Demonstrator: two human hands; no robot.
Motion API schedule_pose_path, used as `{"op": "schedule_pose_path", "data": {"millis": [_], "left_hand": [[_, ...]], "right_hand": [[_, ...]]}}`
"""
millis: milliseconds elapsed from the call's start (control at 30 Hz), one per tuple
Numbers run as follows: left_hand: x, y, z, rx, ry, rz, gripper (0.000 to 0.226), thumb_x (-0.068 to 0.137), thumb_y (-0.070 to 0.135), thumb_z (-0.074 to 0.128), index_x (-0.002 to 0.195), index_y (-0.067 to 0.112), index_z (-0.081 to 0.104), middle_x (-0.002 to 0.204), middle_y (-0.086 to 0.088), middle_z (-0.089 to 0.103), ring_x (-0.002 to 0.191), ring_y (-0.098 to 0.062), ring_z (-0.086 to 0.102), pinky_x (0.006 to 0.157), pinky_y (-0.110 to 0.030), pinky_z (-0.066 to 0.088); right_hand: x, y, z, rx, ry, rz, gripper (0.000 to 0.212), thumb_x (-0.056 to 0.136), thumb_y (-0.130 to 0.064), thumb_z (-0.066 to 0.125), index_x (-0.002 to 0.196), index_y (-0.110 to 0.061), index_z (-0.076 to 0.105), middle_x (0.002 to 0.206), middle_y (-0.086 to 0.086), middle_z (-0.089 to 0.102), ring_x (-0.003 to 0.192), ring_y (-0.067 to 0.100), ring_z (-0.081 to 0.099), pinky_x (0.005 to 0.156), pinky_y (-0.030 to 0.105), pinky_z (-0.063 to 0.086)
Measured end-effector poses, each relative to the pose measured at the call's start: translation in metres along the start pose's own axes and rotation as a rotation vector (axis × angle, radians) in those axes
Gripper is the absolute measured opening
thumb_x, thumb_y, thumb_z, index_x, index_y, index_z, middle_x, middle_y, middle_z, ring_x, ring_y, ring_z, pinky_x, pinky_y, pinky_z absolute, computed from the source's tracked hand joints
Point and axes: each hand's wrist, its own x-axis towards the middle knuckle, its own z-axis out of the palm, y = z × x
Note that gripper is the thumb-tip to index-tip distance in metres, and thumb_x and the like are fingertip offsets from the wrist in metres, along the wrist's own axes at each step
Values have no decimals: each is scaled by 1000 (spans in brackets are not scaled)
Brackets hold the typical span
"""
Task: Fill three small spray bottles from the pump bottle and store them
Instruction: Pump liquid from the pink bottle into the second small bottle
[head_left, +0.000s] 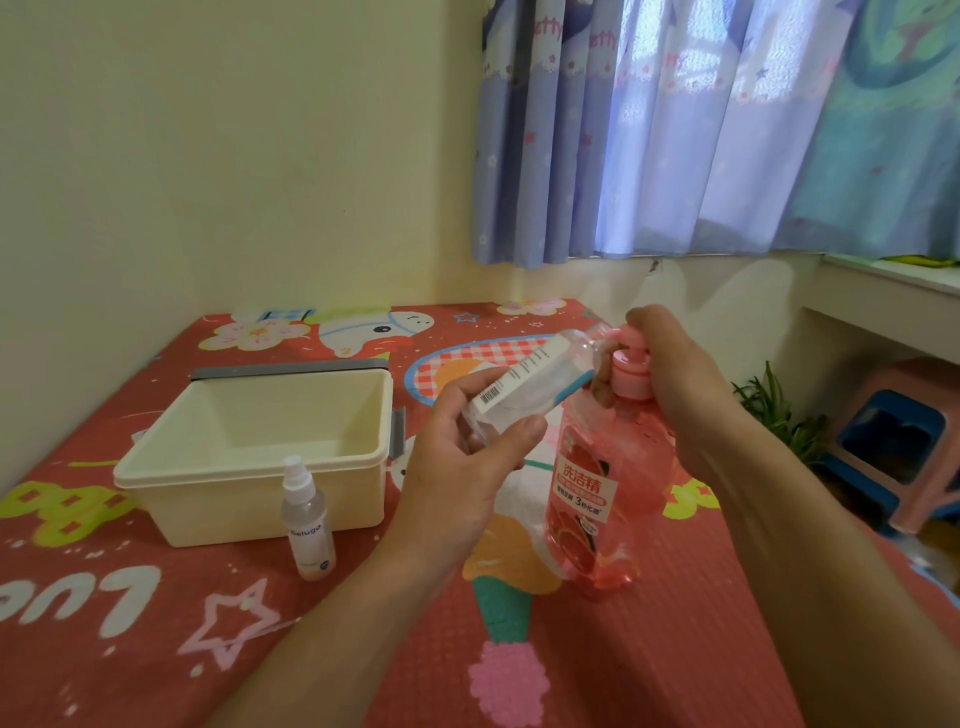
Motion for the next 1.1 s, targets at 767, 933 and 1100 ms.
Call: {"op": "schedule_pose_path", "data": {"millis": [767,933,1100], "left_hand": [[0,3,3,-14,8,15,37,83,11,72,109,34,59,111,-2,67,102,-26,66,68,-16,53],[-1,2,2,-12,10,7,37,82,12,73,107,36,59,108,2,68,101,-24,67,68,-17,53],[-1,3,4,-10,3,20,37,83,13,72,109,35,59,112,-5,68,99,-24,67,67,-16,53]], "right_hand": [[0,-1,-1,-13,-7,29,47,95,-40,35,69,-8,57,52,10,57,44,14,48,46,27,33],[0,1,-1,31,-3,20,55,95,-48,37,63,-10,58,55,12,58,48,17,49,53,32,34],[1,0,0,21,0,33,57,95,-50,37,62,-10,58,53,11,57,45,17,48,52,32,35]]}}
